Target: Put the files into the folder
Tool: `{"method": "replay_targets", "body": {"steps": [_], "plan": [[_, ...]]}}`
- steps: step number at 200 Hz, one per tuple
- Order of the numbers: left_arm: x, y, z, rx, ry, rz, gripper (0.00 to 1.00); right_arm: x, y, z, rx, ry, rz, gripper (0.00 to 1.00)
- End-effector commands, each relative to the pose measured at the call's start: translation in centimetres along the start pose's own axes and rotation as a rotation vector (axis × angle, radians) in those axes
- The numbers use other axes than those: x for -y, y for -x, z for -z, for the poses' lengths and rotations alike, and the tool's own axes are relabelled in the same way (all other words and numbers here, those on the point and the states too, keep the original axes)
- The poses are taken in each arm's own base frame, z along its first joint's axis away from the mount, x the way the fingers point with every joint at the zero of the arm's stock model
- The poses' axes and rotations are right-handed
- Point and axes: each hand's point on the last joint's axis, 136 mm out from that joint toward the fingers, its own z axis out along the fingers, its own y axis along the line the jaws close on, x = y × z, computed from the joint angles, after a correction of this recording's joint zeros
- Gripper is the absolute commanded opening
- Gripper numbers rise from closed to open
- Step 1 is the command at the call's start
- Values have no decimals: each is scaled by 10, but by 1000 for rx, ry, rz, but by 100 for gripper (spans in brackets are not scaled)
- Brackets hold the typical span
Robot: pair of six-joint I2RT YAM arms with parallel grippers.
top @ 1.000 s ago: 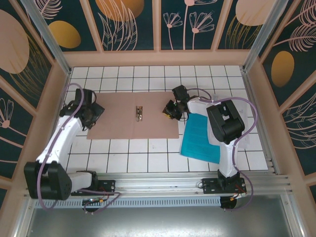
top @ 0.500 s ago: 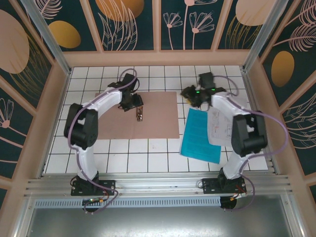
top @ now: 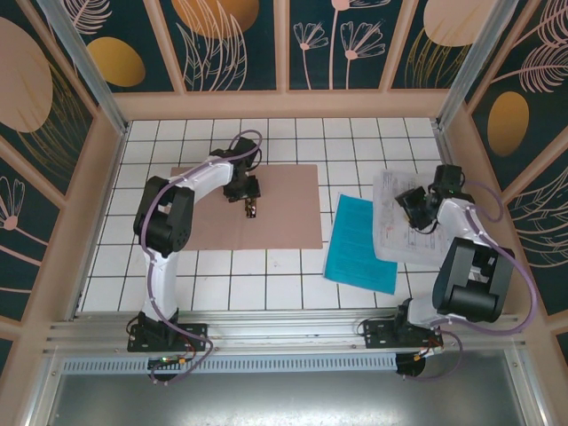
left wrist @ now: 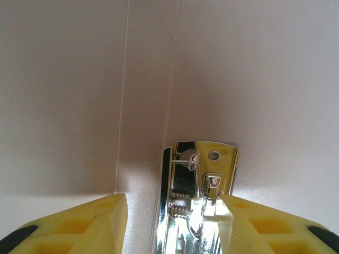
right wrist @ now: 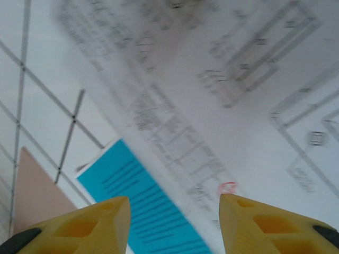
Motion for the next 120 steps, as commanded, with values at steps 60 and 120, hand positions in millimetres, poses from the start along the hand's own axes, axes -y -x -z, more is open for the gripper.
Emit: {"method": "replay_targets", "body": {"steps": [60,120], "plan": [[12,-29,-20,-56,-20,-36,42,85,12,-18,9,-126,-183,56],[39,-42,-19,-63,-75,-31,41,97,-7,-34,-52,-150,-193,58]]}}
